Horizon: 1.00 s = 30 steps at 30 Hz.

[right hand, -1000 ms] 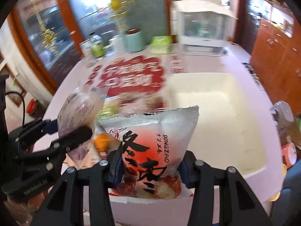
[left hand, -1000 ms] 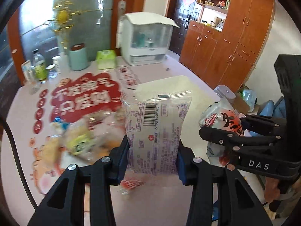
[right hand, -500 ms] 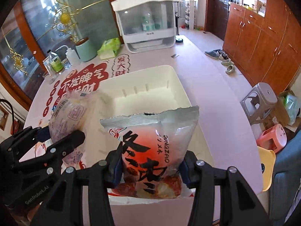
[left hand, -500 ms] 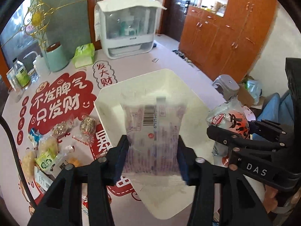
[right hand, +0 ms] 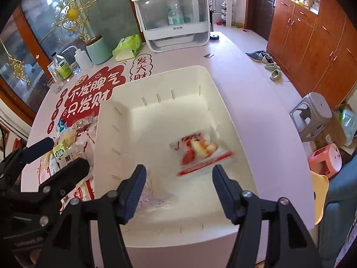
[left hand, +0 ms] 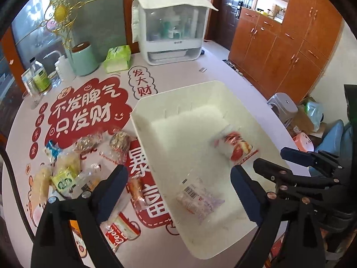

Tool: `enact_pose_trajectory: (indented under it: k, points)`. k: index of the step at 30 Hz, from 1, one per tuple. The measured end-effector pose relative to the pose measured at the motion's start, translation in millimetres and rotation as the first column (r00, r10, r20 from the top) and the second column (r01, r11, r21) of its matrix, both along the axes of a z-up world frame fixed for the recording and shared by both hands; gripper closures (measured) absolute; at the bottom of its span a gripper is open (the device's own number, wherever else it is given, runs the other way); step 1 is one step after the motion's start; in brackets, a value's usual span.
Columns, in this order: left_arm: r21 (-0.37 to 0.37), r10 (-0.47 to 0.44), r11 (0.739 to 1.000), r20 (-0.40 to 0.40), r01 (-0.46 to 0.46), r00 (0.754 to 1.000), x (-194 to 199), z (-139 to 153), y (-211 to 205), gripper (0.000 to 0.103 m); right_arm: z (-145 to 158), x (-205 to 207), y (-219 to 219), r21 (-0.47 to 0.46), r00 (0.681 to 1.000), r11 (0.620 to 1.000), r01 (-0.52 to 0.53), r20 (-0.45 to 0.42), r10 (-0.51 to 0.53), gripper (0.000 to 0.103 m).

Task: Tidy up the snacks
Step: 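Carry both bags over the white tray and open both tools to drop them, then move both tools back to the snack pile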

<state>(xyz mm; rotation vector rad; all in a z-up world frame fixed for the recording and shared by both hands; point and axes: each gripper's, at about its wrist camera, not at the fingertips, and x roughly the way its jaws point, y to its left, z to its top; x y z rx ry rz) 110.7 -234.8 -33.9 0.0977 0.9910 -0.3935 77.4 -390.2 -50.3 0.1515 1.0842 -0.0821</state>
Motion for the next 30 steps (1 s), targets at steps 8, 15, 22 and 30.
enact_pose_trajectory:
  k: [8, 15, 22, 30]
  points:
    - [-0.008, 0.048, 0.999, 0.039, -0.047, 0.998, -11.2, 2.2, 15.5, 0.010, -0.3, -5.8, 13.0, -0.034, 0.999, 0.999, -0.037, -0.023, 0.037, 0.041]
    - [-0.019, 0.071, 0.997, 0.086, -0.069, 0.994, -26.9, 6.7, 30.0, 0.010, 3.2, -13.5, 23.4, -0.031, 0.999, 0.998, -0.046, -0.002, 0.046, 0.041]
    - [-0.013, 0.096, 0.995, 0.106, -0.095, 0.990, -43.1, 9.8, 48.4, 0.010, 7.1, -26.5, 36.0, 0.003, 0.997, 0.999, -0.033, 0.073, 0.033, 0.041]
    - [-0.007, 0.183, 0.983, 0.117, -0.183, 0.976, -64.3, 8.0, 94.1, 0.010, 18.7, -40.0, 62.0, 0.000, 0.985, 0.997, -0.073, 0.157, 0.072, 0.041]
